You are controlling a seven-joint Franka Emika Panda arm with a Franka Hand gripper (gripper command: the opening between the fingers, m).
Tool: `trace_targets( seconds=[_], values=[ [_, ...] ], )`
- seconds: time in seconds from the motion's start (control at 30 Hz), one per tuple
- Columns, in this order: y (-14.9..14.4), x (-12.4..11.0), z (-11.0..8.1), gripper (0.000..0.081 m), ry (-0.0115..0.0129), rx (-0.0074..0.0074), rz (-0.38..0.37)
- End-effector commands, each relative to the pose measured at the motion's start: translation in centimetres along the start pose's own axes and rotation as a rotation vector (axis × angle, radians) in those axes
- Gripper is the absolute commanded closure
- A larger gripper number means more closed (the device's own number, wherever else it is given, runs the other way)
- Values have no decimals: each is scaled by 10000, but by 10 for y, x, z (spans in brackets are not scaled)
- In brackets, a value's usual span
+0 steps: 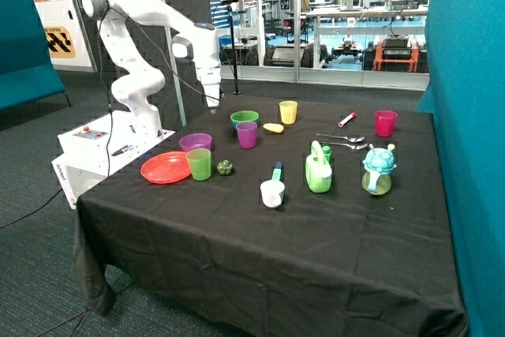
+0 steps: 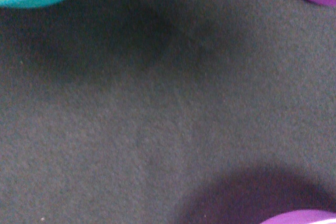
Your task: Stack the bowls
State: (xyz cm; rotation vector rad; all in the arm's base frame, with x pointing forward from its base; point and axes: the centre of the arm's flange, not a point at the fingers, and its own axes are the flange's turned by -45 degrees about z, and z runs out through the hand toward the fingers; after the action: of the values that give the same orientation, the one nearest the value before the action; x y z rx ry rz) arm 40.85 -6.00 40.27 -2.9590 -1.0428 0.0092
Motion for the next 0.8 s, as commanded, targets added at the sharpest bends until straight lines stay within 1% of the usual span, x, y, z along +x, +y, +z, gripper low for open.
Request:
trace_targets(
  seconds=[0.0,0.07,0.13,0.17,0.27,0.5,0.63,0.77],
  values=[
    [2,-17,13,367,42,-59,154],
    [1,-20,17,388,42,-59,191],
    [1,-23,20,378,42,-59,228],
    [1,-25,21,391,42,-59,212],
    [0,-30,25,375,42,-59,250],
    [-2,-40,33,374,42,-59,248],
    [-3,-45,37,358,42,-59,253],
    [-4,-49,42,366,42,-59,257]
  ],
)
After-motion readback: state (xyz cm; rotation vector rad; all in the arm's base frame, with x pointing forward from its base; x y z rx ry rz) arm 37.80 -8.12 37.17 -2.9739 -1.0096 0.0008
